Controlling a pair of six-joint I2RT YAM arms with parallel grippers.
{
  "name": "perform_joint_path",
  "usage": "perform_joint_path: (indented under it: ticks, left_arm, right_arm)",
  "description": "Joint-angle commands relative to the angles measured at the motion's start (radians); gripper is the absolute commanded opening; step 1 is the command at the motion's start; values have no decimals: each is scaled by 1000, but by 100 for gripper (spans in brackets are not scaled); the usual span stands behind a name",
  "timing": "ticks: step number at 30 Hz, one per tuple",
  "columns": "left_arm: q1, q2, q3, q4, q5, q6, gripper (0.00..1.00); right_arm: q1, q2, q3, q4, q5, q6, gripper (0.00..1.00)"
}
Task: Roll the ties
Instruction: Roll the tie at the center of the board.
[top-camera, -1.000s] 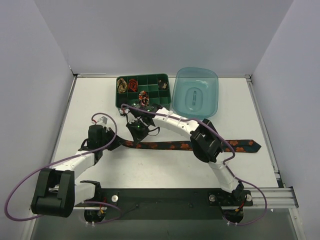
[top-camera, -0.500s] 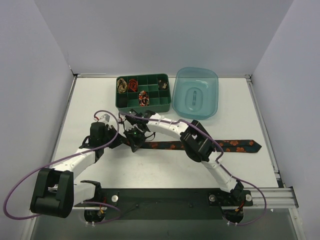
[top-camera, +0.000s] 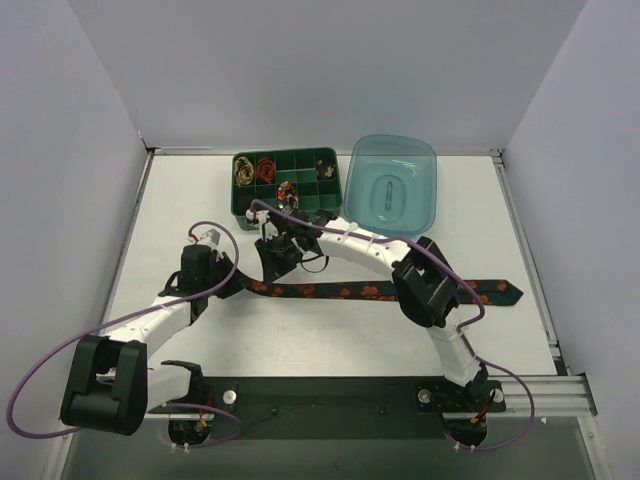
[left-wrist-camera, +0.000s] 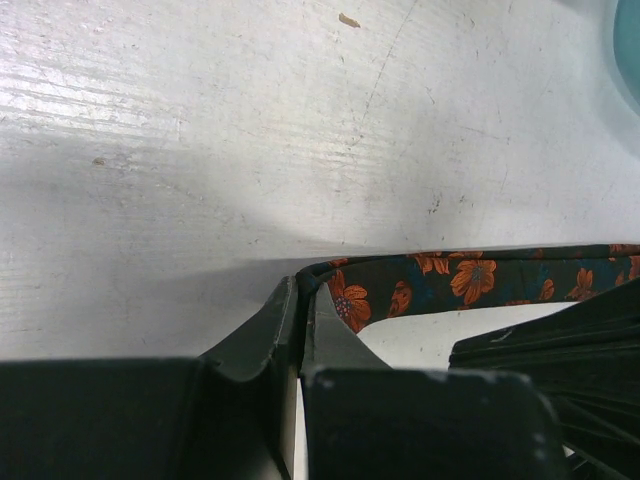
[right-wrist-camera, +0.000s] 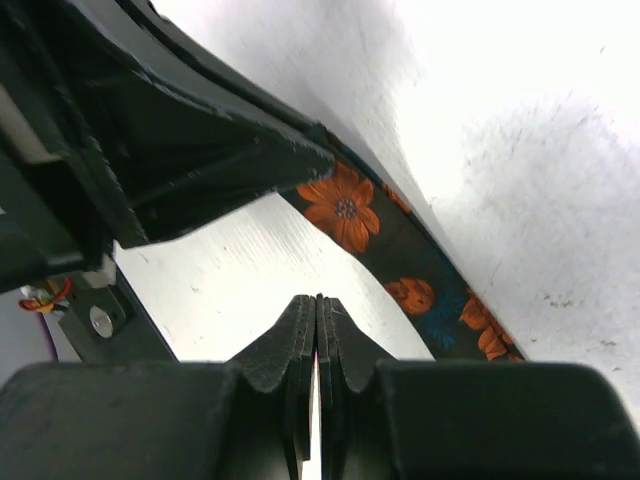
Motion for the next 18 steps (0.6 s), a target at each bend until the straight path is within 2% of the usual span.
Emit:
perform_joint_path:
  ticks: [1, 10, 18]
  left_arm:
    - [-4, 1, 52, 5, -8, 22, 0]
    - [-5, 12, 63, 27, 9, 13, 0]
    - [-39, 7, 84, 36, 15, -4, 0]
  right_arm:
    - [-3, 0, 21, 32, -3, 26, 0]
    - [16, 120, 41, 40, 112, 9, 0]
    - [16, 158, 55, 57, 119, 29, 0]
